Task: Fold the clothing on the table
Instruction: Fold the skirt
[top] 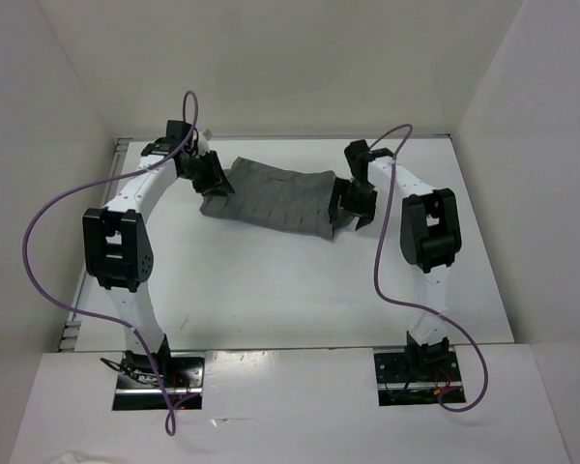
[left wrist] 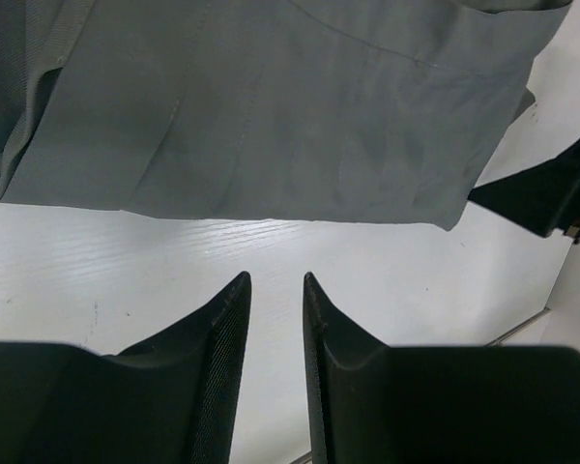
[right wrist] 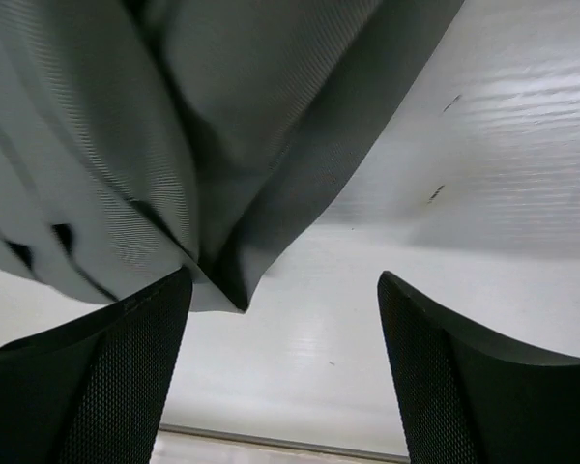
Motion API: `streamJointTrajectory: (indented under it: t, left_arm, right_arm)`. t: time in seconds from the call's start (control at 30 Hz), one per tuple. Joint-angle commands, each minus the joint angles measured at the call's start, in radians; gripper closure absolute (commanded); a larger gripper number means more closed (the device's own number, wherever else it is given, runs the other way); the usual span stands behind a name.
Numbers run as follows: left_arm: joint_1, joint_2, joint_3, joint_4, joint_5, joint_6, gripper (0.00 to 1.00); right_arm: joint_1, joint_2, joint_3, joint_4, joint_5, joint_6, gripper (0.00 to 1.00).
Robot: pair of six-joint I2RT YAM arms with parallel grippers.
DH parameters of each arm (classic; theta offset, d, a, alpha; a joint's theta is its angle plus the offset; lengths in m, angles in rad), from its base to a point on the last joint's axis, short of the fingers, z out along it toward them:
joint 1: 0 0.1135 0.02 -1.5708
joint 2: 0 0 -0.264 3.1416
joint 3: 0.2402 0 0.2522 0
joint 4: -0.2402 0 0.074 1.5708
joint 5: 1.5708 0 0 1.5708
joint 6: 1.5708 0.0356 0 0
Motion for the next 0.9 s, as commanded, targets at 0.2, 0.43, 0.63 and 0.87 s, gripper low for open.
streamJointTrajectory:
  t: [0.2, 0.43, 0.63, 0.87]
  left_arm:
    - [0.009, 0.015, -0.007, -0.020, 0.019, 0.050, 0.64]
    - [0.009, 0.005, -0.035, -0.029, 0.019, 0.059, 0.64]
    - [0.009, 0.005, -0.044, -0.039, 0.019, 0.069, 0.64]
    - [-0.001, 0.044, -0.013, -0.039, 0.065, 0.069, 0.64]
  right_arm:
    - [-0.019, -0.079, -0.182, 0.308, -0.189, 0.146, 0.18]
    - [-0.039, -0.088, -0.230, 0.403, -0.229, 0.215, 0.18]
    - [-0.039, -0.054, -0.239, 0.450, -0.220, 0.245, 0.19]
    - [-0.039, 0.007, -0.227, 0.530, -0.310, 0.282, 0.55]
